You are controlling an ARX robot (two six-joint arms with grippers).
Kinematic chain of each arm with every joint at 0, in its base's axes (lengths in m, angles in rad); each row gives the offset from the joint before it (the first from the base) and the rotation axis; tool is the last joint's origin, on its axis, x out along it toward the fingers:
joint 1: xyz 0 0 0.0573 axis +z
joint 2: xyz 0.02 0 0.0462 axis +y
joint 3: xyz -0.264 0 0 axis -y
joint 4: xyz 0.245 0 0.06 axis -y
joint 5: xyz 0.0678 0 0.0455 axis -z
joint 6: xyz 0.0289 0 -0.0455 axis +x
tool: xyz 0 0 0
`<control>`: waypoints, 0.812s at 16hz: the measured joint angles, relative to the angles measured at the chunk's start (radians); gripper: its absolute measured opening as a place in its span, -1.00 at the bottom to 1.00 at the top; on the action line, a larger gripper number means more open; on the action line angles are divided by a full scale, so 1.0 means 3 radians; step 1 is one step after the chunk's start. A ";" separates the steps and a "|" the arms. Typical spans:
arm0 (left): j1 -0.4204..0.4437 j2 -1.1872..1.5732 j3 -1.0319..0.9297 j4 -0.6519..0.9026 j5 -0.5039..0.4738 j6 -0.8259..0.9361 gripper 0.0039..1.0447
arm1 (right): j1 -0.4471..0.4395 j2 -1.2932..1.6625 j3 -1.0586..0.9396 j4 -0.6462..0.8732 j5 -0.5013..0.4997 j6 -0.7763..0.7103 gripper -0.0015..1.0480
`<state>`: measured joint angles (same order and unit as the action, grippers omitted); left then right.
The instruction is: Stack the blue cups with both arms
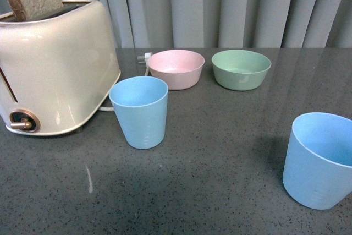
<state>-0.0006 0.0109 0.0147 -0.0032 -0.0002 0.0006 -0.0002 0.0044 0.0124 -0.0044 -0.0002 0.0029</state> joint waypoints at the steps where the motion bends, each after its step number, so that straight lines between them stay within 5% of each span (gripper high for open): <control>1: 0.0000 0.0000 0.0000 0.0000 0.0000 0.0000 0.88 | 0.0000 0.0000 0.0000 0.0000 0.0000 0.0000 0.87; 3: 0.0017 0.0018 0.0017 -0.0103 0.0053 -0.0009 0.88 | 0.0000 0.0000 0.0000 0.0000 0.0000 0.0000 0.87; 4: 0.0113 0.0239 0.0184 -0.0563 0.0399 -0.0062 0.88 | 0.0000 0.0000 0.0000 0.0003 0.0000 0.0000 0.87; 6: 0.0001 0.0525 0.0435 -0.0768 0.0582 -0.0104 0.88 | 0.0000 0.0000 0.0000 0.0000 -0.0003 0.0000 0.87; 13: -0.0328 0.2775 0.1536 0.0711 0.0860 0.0144 0.88 | 0.0000 0.0000 0.0000 0.0000 -0.0001 0.0000 0.87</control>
<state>-0.0990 0.8433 0.4755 0.2100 0.2577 0.0437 -0.0002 0.0044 0.0124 -0.0044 -0.0006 0.0029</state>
